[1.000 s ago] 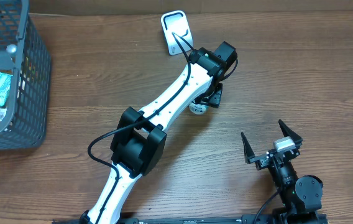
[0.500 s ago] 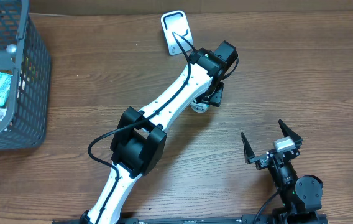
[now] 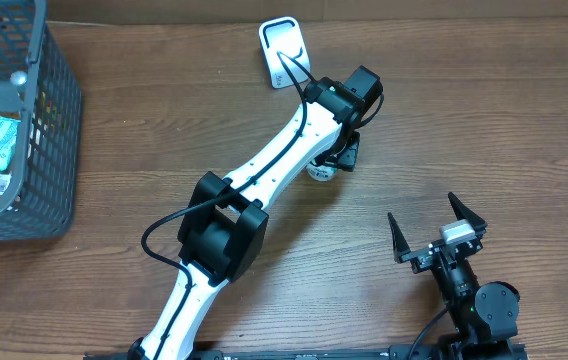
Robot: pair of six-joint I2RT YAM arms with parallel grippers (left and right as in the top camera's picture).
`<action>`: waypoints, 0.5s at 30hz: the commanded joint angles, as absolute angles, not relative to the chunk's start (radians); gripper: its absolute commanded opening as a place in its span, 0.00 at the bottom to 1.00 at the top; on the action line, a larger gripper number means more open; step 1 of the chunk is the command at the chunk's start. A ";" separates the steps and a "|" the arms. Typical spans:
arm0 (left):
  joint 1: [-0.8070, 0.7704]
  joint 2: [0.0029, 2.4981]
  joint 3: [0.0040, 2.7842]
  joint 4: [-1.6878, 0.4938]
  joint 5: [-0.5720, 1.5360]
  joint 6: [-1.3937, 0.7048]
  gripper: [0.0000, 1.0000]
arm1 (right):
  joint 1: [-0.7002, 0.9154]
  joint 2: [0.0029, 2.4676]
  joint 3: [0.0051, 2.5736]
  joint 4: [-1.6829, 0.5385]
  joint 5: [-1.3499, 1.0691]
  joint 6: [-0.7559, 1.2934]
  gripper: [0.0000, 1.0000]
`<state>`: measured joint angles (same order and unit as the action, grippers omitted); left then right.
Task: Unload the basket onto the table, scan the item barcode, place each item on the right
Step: 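Lower the jar onto the table and open the left gripper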
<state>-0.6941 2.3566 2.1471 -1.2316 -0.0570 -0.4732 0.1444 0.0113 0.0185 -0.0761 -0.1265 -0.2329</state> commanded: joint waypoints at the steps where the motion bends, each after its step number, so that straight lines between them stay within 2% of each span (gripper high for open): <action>1: -0.696 2.367 2.127 -1.238 -0.051 -0.495 0.66 | 0.147 0.003 0.008 -0.073 -0.128 -0.233 1.00; 3: -0.696 2.367 2.127 -1.245 -0.050 -0.495 0.71 | 0.147 0.003 0.008 -0.073 -0.128 -0.233 1.00; 8: -0.696 2.367 2.127 -1.255 -0.043 -0.481 0.76 | 0.147 0.003 0.008 -0.073 -0.128 -0.233 1.00; 12: -0.690 2.367 2.131 -1.248 0.027 -0.439 0.86 | 0.147 0.003 0.008 -0.073 -0.128 -0.233 1.00; 15: -0.675 2.363 2.155 -1.250 0.052 -0.418 0.89 | 0.147 0.003 0.008 -0.073 -0.128 -0.233 1.00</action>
<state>-0.6914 2.3566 2.1452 -1.2488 -0.0044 -0.4610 0.1448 0.0113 0.0185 -0.0765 -0.1265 -0.2333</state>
